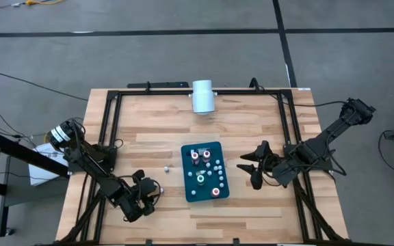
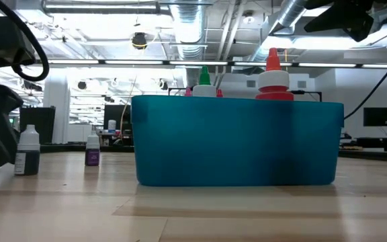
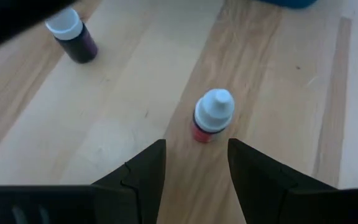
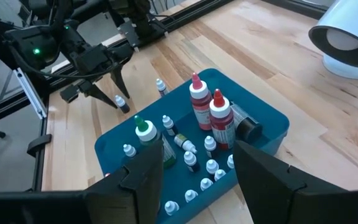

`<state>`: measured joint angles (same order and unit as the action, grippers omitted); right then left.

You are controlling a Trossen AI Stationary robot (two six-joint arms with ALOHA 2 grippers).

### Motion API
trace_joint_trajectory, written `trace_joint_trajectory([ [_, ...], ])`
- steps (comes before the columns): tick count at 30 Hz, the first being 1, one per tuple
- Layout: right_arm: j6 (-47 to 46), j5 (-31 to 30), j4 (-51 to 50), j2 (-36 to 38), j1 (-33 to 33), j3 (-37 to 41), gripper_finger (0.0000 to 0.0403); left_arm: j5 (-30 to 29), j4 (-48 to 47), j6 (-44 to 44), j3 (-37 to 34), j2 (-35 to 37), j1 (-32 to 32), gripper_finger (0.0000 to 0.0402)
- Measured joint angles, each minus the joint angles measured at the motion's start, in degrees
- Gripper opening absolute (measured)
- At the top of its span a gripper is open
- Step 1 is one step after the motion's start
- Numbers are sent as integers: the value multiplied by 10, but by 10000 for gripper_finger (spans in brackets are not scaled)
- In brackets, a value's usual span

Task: Pick & Place food coloring
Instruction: Put the small red food coloring bottle into the blue bin

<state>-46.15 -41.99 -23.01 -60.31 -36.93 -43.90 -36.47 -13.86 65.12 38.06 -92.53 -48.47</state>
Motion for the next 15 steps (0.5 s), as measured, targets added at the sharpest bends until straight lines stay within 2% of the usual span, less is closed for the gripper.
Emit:
trace_joint_trajectory([
  [15,0,0,2,0,0,0,182,-1,14,-39,0,-5,23,165],
])
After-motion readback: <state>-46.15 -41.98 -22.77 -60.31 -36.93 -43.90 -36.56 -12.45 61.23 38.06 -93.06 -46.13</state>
